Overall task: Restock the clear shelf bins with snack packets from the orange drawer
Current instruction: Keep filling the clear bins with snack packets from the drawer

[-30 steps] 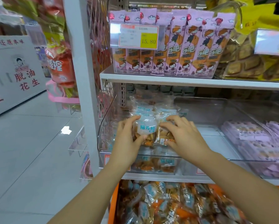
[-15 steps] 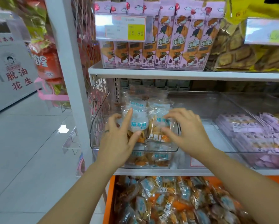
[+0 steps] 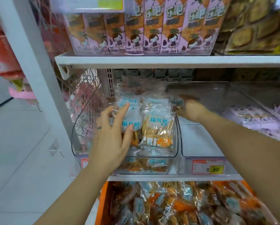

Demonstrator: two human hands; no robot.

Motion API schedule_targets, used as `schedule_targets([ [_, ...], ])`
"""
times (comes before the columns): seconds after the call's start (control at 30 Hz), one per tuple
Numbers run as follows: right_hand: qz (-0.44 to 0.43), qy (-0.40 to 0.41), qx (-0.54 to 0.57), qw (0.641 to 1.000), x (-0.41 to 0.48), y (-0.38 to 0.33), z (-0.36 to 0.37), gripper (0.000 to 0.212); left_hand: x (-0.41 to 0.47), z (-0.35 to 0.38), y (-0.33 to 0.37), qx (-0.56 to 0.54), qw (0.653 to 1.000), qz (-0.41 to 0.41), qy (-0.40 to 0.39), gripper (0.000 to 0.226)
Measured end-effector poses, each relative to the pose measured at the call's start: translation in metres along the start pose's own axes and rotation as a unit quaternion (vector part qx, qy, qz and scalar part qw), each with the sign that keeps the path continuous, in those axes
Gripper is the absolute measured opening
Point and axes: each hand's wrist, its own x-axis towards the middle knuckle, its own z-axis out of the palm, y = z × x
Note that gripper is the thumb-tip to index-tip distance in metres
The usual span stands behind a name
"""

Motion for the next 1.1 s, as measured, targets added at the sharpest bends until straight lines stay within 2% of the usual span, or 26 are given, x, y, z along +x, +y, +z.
schedule_targets([
  [0.1, -0.028, 0.023, -0.063, 0.997, 0.006, 0.01, 0.014, 0.063, 0.0, 0.0, 0.001, 0.005, 1.0, -0.002, 0.001, 0.051],
  [0.23, -0.004, 0.018, -0.081, 0.997, 0.01, 0.022, 0.032, 0.074, 0.0, 0.002, 0.0, 0.005, 1.0, -0.002, 0.008, 0.052],
  [0.33, 0.004, -0.024, -0.024, 0.999, 0.013, 0.018, 0.029, 0.061, 0.001, 0.003, 0.0, 0.004, 1.0, -0.003, 0.01, 0.052],
  [0.47, -0.013, -0.008, 0.114, 0.993, 0.011, 0.003, 0.015, 0.033, 0.0, 0.002, 0.001, 0.011, 1.0, -0.007, 0.007, 0.052],
  [0.63, 0.026, 0.025, 0.206, 0.978, 0.001, 0.002, 0.012, 0.031, 0.002, 0.004, 0.0, 0.023, 1.0, -0.008, 0.013, 0.051],
  [0.7, 0.048, 0.07, 0.186, 0.979, -0.007, 0.005, 0.004, 0.029, 0.001, 0.003, 0.001, 0.026, 1.0, -0.008, 0.009, 0.052],
  [0.8, 0.036, 0.194, 0.144, 0.97, -0.031, 0.005, -0.016, 0.028, 0.001, 0.001, 0.002, 0.025, 1.0, -0.016, -0.006, 0.052],
  [0.87, 0.009, 0.276, 0.172, 0.946, -0.058, 0.003, -0.026, 0.026, 0.0, 0.0, 0.002, 0.025, 0.999, -0.018, -0.01, 0.054],
  [1.0, -0.063, 0.414, 0.263, 0.869, -0.129, -0.013, -0.041, 0.023, -0.001, -0.005, 0.004, 0.008, 1.0, -0.02, -0.018, 0.058],
  [1.1, -0.134, 0.42, 0.296, 0.848, -0.171, -0.035, -0.043, 0.025, -0.004, -0.01, 0.003, 0.0, 1.0, -0.012, -0.024, 0.057],
])
